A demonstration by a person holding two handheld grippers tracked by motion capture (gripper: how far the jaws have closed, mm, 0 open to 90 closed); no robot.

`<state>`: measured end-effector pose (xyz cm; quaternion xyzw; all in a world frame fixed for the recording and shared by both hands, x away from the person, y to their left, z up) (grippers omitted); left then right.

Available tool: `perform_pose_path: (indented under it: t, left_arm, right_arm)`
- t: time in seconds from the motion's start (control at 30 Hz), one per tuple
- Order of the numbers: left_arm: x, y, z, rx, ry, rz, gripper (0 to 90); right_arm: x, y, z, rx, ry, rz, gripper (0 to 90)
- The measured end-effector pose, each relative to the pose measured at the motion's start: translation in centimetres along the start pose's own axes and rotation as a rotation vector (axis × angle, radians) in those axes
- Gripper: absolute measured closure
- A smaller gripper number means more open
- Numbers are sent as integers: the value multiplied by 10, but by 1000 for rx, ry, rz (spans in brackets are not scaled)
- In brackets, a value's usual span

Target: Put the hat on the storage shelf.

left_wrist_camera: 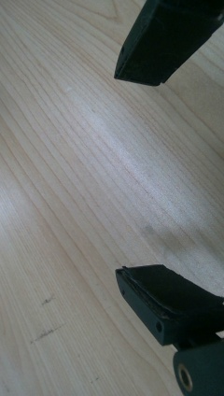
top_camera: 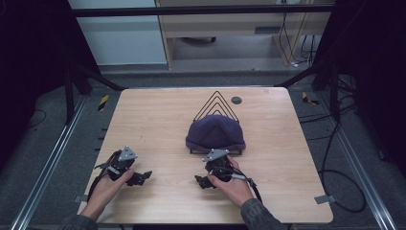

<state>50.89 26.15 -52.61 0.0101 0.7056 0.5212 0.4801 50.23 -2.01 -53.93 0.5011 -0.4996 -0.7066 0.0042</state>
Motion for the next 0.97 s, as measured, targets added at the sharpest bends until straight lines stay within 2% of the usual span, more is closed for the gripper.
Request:
perform_pose_path:
  t: [0.13, 0.23, 0.27, 0.4, 0.43, 0.6, 0.7, 0.97]
  left_arm:
    - [2, -5, 1, 10, 11, 12, 44]
    - [4, -7, 2, 12, 15, 18, 43]
    - [4, -7, 2, 14, 13, 22, 42]
    - [6, -12, 4, 20, 19, 34, 41]
    - [7, -13, 4, 22, 29, 35, 41]
    - [7, -15, 7, 10, 28, 40, 40]
    - [9, -18, 8, 2, 35, 45, 22]
    - [9, -21, 8, -7, 33, 17, 0]
  right_arm:
    - [1, -5, -2, 11, -28, 3, 128]
    - [2, -7, -3, 16, -31, 8, 123]
    - [2, -9, -4, 34, -21, 6, 119]
    - [2, -11, -4, 47, -17, 2, 106]
    - [2, -12, -3, 63, -3, -7, 94]
    - [3, -15, -2, 75, -10, -35, 70]
    - [3, -16, -2, 77, -9, -44, 67]
    - [4, -15, -3, 51, 8, -43, 66]
Point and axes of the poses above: each handheld gripper's, and its own axes: y roughly backward along the jaws, x roughly out of its underside, z roughly to its left, the point moved 6 cm from there along -y, roughly forward along the jaws, and after that the axes turned 3 degrees about x, right-handed, at the moved point
